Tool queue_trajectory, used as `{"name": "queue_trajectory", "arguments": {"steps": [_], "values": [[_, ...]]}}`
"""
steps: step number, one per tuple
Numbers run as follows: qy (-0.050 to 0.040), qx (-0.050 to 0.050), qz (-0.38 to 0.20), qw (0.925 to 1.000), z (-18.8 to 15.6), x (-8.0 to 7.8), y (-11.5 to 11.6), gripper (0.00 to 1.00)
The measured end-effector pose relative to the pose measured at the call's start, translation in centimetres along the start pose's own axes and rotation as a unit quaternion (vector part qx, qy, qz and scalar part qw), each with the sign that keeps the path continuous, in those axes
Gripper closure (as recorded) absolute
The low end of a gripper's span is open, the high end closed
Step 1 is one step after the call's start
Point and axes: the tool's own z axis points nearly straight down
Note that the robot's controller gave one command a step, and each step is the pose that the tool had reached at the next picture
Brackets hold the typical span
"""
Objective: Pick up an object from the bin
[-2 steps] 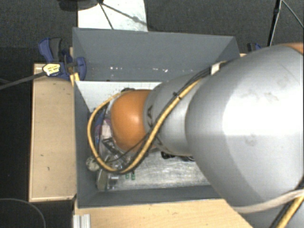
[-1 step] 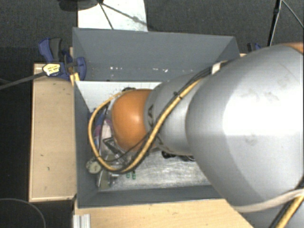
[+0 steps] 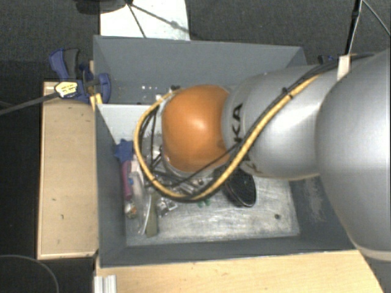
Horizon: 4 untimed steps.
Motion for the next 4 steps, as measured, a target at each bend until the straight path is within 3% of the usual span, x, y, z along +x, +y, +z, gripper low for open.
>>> {"name": "queue_trajectory", "arguments": {"steps": [1, 2, 3, 4], "values": [[0.0001, -0.001, -0.182, 0.9833, 0.8, -1.5, -1.2, 1.00], [0.0037, -0.001, -0.162, 0.9868, 2.7, -1.4, -0.6, 1.00], [0.0054, -0.001, -0.209, 0.9780, 5.4, -1.4, 0.1, 1.00], [-0.0025, 0.000, -0.220, 0.9756, -7.0, -1.3, 1.0, 1.00]]}}
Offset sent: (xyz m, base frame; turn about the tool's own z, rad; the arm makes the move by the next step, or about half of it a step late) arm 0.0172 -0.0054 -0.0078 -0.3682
